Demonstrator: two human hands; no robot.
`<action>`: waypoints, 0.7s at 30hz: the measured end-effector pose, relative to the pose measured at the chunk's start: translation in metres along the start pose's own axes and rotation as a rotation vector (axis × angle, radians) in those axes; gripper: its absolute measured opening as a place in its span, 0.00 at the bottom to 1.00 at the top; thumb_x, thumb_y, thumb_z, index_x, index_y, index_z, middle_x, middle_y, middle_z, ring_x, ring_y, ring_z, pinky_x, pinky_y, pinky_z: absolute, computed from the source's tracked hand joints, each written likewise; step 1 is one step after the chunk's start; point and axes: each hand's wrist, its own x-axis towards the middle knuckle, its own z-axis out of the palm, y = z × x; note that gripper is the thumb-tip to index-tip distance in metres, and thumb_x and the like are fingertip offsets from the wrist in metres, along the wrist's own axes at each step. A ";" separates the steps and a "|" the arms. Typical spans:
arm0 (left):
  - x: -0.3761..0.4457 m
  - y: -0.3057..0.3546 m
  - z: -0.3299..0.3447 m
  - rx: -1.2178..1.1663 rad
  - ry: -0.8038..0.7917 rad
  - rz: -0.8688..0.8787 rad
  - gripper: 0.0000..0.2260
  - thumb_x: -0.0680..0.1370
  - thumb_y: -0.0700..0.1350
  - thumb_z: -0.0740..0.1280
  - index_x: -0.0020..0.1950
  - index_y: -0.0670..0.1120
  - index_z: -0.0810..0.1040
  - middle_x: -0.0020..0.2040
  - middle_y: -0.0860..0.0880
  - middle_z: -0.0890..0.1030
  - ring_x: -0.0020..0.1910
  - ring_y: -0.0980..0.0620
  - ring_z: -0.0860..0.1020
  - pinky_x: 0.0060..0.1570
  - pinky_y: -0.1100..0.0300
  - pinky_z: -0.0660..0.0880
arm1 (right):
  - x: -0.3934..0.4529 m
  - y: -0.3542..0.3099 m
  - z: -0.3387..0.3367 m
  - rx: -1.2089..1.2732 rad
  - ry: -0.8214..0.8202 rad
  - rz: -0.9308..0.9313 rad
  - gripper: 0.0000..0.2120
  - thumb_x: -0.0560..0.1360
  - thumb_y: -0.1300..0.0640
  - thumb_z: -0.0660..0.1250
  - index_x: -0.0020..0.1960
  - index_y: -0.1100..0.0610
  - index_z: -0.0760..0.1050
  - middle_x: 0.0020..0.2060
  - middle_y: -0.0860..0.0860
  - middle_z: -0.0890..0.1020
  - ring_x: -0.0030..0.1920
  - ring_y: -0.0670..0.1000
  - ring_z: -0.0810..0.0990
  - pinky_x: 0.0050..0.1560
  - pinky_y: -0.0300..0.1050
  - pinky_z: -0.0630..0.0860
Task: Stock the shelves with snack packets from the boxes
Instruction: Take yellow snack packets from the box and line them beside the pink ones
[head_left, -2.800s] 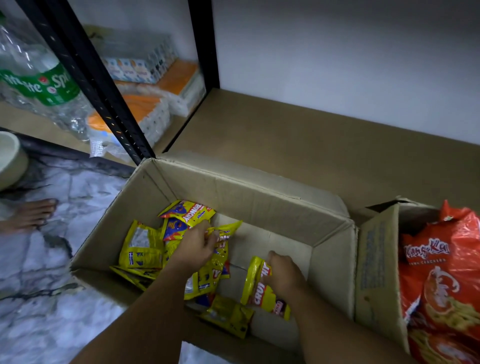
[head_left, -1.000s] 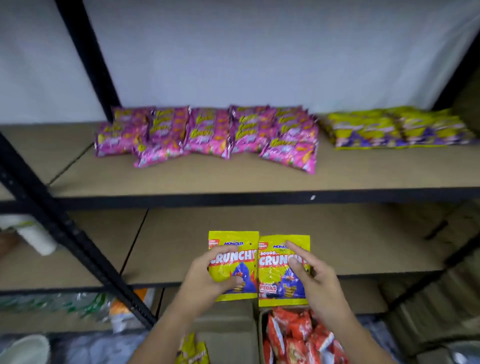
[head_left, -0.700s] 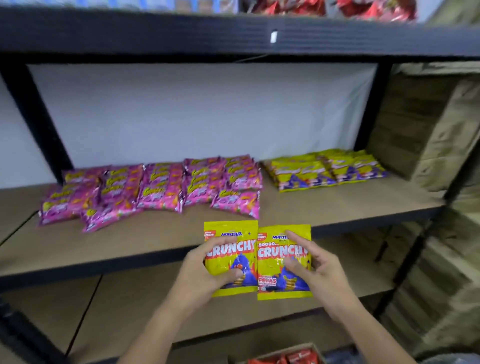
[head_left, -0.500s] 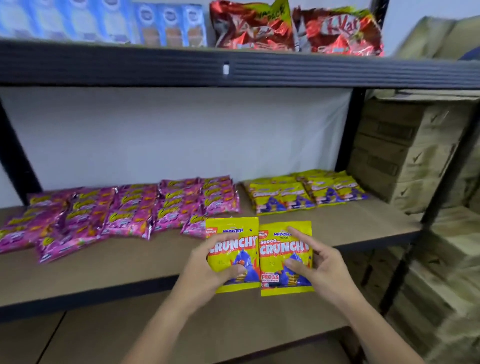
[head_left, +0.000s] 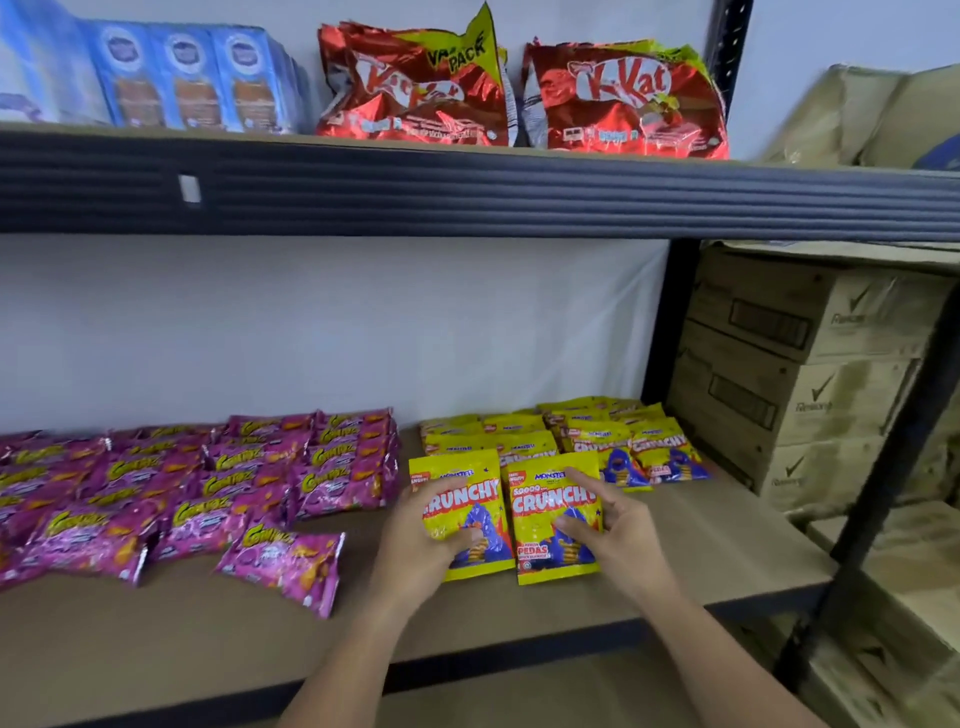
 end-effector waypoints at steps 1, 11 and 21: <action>0.007 -0.005 0.005 0.007 -0.014 -0.005 0.25 0.68 0.40 0.80 0.59 0.61 0.79 0.63 0.57 0.77 0.62 0.64 0.73 0.57 0.74 0.67 | 0.010 0.009 -0.002 -0.029 -0.009 -0.004 0.27 0.70 0.62 0.76 0.65 0.44 0.75 0.63 0.43 0.77 0.61 0.31 0.73 0.54 0.25 0.71; 0.052 -0.037 0.019 0.200 -0.093 -0.007 0.25 0.69 0.47 0.80 0.60 0.65 0.79 0.64 0.57 0.70 0.68 0.56 0.70 0.70 0.57 0.66 | 0.065 0.052 -0.003 -0.298 -0.065 0.009 0.28 0.76 0.57 0.72 0.73 0.44 0.69 0.75 0.54 0.66 0.78 0.54 0.56 0.73 0.51 0.59; 0.047 -0.043 0.026 0.396 0.048 -0.039 0.21 0.69 0.55 0.79 0.61 0.55 0.83 0.67 0.53 0.67 0.68 0.52 0.62 0.71 0.53 0.63 | 0.073 0.072 0.007 -0.779 -0.016 -0.117 0.20 0.80 0.50 0.65 0.71 0.48 0.73 0.78 0.57 0.56 0.70 0.62 0.60 0.69 0.56 0.63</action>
